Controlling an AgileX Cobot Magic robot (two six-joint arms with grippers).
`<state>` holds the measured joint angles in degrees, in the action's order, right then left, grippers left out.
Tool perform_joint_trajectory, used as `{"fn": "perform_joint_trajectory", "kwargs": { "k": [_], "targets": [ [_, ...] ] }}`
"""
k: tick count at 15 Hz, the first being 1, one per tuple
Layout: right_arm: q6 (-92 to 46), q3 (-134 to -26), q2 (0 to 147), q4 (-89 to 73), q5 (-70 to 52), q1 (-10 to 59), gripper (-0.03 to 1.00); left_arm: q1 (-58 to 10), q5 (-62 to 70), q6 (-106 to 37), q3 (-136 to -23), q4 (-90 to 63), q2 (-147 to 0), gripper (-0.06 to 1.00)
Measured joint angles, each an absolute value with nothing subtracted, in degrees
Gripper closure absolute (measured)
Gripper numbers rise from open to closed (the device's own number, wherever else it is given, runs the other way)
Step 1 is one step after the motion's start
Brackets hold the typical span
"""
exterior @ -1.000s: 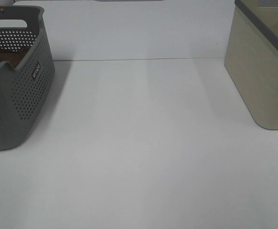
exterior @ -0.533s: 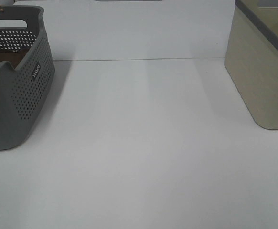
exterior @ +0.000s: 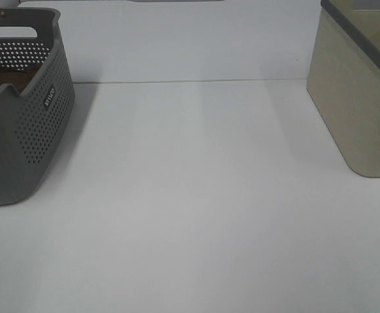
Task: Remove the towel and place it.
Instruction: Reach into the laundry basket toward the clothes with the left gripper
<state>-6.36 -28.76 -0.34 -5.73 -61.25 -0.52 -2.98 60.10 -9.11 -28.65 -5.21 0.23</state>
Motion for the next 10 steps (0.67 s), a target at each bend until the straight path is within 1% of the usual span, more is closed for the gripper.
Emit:
{"fn": "perform_joint_trajectory", "kwargs": {
  "k": [3,6,8,9,10],
  "targets": [
    [-6.36,-28.76,-0.34,-5.73,-61.25,-0.52,0.29,-2.98,57.98,-7.91,-29.45,-5.21,0.17,0.14],
    [-6.36,-28.76,-0.34,-5.73,-61.25,-0.52,0.29,-2.98,42.74,-6.59,-30.54,-4.93,-5.96,0.14],
    [-6.36,-28.76,-0.34,-5.73,-61.25,-0.52,0.29,-2.98,32.95,-6.53,-30.6,-2.86,-14.32,0.14],
    [-6.36,-28.76,-0.34,-5.73,-61.25,-0.52,0.29,-2.98,30.6,-6.53,-30.6,-2.46,-16.39,0.14],
    [-6.36,-28.76,-0.34,-5.73,-61.25,-0.52,0.29,-2.98,26.76,-6.47,-30.94,-1.72,-21.94,0.14]
  ]
}}
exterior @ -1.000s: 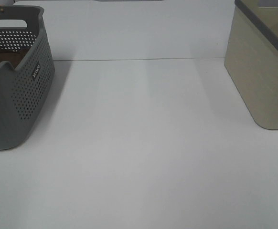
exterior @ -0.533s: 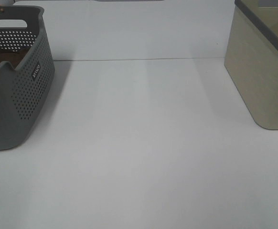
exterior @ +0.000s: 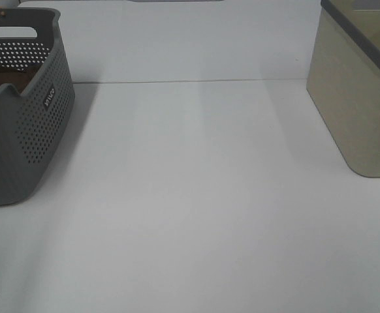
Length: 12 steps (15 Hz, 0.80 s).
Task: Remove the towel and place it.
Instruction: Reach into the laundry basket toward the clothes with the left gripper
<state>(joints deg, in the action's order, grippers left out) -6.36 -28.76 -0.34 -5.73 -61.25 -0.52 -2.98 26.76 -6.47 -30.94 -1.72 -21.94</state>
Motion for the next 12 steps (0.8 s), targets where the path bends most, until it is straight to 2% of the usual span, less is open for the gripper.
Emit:
{"fn": "perform_joint_trajectory", "kwargs": {
  "k": [2,3,4,6,12],
  "targets": [
    [-6.36,-28.76,-0.34,-5.73,-61.25,-0.52,0.29,-2.98,22.8,-6.47,-33.86,-1.09,-33.98,0.14],
    [-6.36,-28.76,-0.34,-5.73,-61.25,-0.52,0.29,-2.98,22.4,-6.47,-39.71,-0.8,-46.7,0.15],
    [-6.36,-28.76,-0.34,-5.73,-61.25,-0.52,0.29,-2.98,22.4,-6.47,-43.43,-0.8,-53.17,0.16],
    [-6.36,-28.76,-0.34,-5.73,-61.25,-0.52,0.29,-2.98,22.8,-6.47,-48.7,-0.69,-61.25,0.18],
    [-6.36,-28.76,-0.34,-5.73,-61.25,-0.52,0.29,-2.98,32.72,-0.69,-75.63,7.91,-89.9,0.21]
  ]
}}
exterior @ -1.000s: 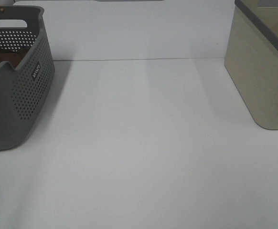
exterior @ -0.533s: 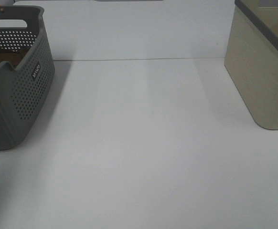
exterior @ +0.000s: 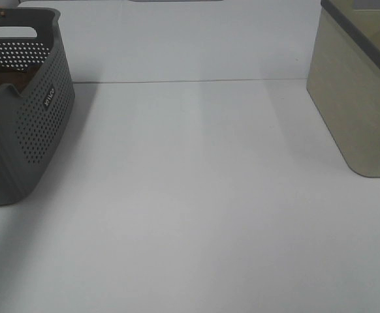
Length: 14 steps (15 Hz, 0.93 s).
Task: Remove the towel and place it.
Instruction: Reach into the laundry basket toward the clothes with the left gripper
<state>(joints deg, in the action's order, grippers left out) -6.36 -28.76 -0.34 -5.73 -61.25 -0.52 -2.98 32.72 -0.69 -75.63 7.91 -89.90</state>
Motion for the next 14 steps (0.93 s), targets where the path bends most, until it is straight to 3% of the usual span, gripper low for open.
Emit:
{"fn": "perform_joint_trajectory", "kwargs": {
  "k": [7,14],
  "targets": [
    [-6.36,-28.76,-0.34,-5.73,-61.25,-0.52,0.29,-1.49,39.3,4.7,-103.48,15.76,-114.65,0.23],
    [-6.36,-28.76,-0.34,-5.73,-61.25,-0.52,0.29,1.6,40.85,6.02,-118.6,15.81,-131.72,0.29]
  ]
}}
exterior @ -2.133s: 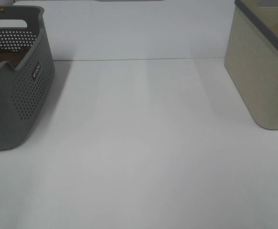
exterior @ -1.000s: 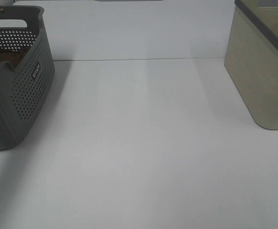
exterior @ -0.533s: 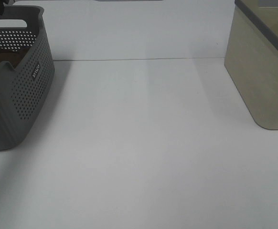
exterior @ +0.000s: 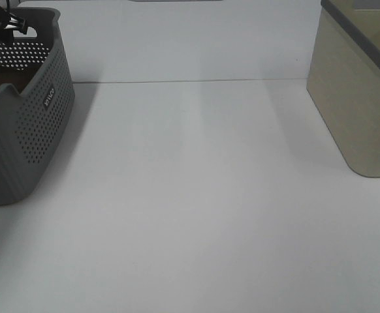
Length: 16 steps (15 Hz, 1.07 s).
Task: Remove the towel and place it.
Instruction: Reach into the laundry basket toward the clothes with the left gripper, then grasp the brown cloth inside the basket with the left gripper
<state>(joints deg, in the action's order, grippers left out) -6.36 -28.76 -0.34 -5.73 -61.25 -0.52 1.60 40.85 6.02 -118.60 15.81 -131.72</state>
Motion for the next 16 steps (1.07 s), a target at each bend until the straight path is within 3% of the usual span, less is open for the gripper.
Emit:
{"fn": "perform_joint_trajectory", "kwargs": {
  "k": [16],
  "targets": [
    [-6.36,-28.76,-0.4,-5.73,-61.25,-0.52,0.29,3.67,40.28,6.19,-121.3,17.53,-137.62,0.36]
  ]
}}
